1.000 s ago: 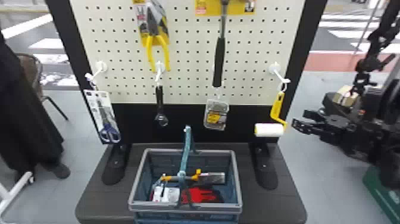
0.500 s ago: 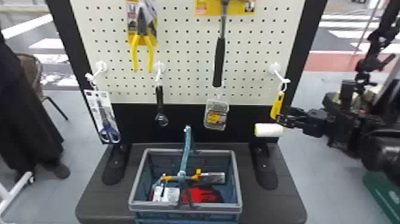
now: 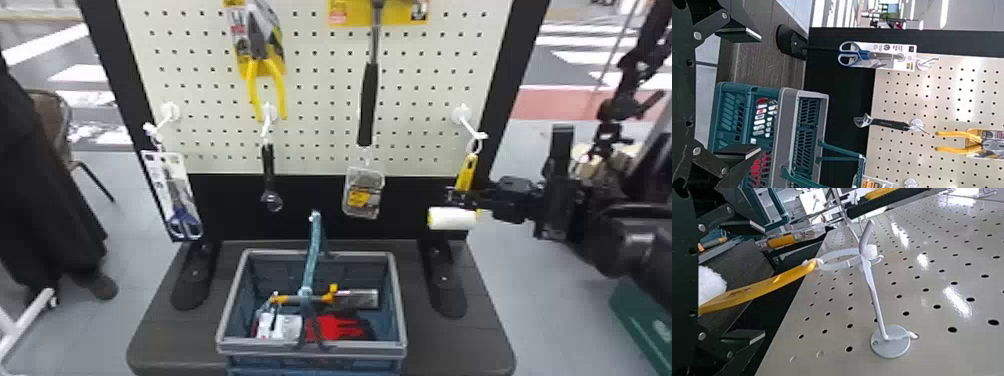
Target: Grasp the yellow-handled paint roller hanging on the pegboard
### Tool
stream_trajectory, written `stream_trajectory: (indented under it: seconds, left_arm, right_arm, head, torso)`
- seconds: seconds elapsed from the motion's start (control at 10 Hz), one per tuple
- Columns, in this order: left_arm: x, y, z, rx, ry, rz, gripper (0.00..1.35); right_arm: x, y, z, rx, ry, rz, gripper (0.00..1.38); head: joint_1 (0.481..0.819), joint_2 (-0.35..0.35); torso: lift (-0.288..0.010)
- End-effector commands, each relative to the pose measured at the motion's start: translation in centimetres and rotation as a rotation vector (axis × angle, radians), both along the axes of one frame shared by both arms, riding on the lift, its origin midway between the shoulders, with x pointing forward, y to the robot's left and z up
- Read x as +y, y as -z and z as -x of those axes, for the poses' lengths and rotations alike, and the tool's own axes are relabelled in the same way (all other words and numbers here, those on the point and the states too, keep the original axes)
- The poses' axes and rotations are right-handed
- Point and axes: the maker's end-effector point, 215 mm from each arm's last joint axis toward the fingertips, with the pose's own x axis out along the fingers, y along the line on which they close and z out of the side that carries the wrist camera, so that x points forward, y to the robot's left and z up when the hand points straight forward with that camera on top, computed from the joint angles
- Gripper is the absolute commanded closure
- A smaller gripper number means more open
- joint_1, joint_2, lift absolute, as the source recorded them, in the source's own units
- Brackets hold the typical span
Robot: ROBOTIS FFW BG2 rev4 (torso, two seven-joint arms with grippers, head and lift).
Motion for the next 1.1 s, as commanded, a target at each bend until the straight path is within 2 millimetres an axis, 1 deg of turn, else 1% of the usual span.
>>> stream_trajectory:
  seconds: [0.0, 0.1, 0.3, 0.5, 1.0]
  left_arm:
    - [0.0, 0.1, -0.1, 0.000, -0.002, 0.003, 0.30]
    - [0.2, 0.1, 0.0, 0.000, -0.004, 0.004, 0.30]
    - [0.3, 0.2, 0.3, 0.002, -0.008, 0.008, 0.30]
    - [0.3, 0.2, 0.3, 0.002, -0.008, 0.008, 0.30]
    - [0.3, 0.3, 0.4, 0.004, -0.007, 0.009, 0.30]
  right_arm:
    - [0.3, 0.6, 0.2, 0.010, -0.010, 0.021, 0.61]
    - [0.2, 1.1, 0.3, 0.022, -0.010, 0.033, 0.89]
    - [0.1, 1.7, 0.3, 0.012, -0.009, 0.074, 1.29]
    - [0.1, 1.4, 0.2, -0.008, -0.003, 0.076, 1.29]
    - [-0.3, 2.4, 0.4, 0.008, 0.007, 0.072, 1.29]
  head:
    - [0.549, 0.000]
    - [0.549, 0.000]
    - [0.549, 0.000]
    - [0.549, 0.000]
    - [0.549, 0.000]
  torso:
    - [-0.100]
    - [-0.100]
    - [-0.100]
    - [-0.100]
    - [-0.100]
